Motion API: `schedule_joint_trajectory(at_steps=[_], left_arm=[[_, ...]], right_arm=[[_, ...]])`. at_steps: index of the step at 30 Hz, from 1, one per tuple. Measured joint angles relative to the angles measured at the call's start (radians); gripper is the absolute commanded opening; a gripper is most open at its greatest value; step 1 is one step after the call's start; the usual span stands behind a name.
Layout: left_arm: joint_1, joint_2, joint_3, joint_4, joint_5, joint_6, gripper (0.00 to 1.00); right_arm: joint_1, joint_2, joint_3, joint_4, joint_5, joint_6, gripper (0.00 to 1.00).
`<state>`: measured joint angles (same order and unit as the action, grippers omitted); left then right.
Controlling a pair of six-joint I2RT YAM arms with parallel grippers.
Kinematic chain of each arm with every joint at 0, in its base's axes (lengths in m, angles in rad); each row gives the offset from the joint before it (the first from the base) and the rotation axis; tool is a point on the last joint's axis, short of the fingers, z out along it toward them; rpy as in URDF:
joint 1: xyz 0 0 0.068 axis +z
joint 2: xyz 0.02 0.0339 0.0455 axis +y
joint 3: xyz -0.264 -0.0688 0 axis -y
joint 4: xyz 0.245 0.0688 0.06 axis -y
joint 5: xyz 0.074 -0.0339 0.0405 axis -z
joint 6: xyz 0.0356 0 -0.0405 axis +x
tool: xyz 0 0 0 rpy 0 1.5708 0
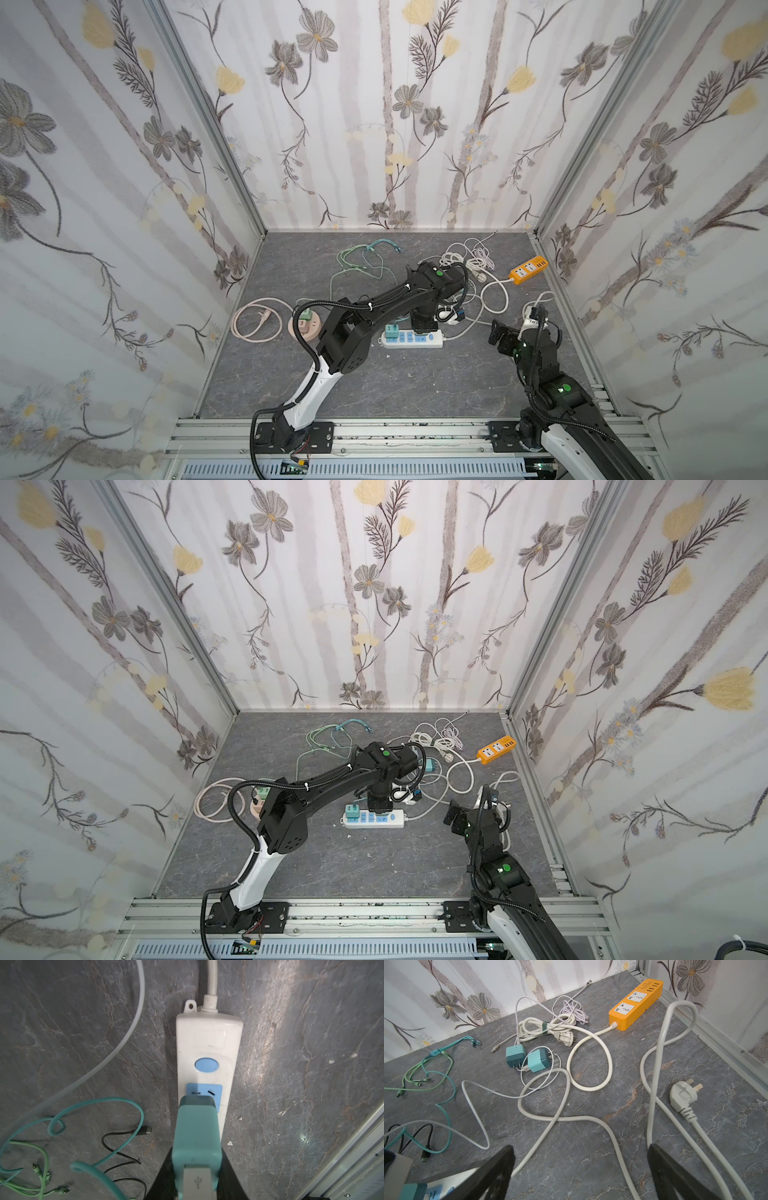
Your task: Insert the plug
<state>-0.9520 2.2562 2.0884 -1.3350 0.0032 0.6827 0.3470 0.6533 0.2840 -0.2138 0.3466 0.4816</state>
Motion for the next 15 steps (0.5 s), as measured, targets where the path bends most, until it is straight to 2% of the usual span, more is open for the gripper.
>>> schedule_joint_trajectory(at_steps=[15], left_arm=[[0.002, 0.008, -0.008, 0.005, -0.003, 0.011, 0.00]], right_arm=[[0.000, -0.031, 0.000, -0.011, 0.000, 0.014, 0.99]])
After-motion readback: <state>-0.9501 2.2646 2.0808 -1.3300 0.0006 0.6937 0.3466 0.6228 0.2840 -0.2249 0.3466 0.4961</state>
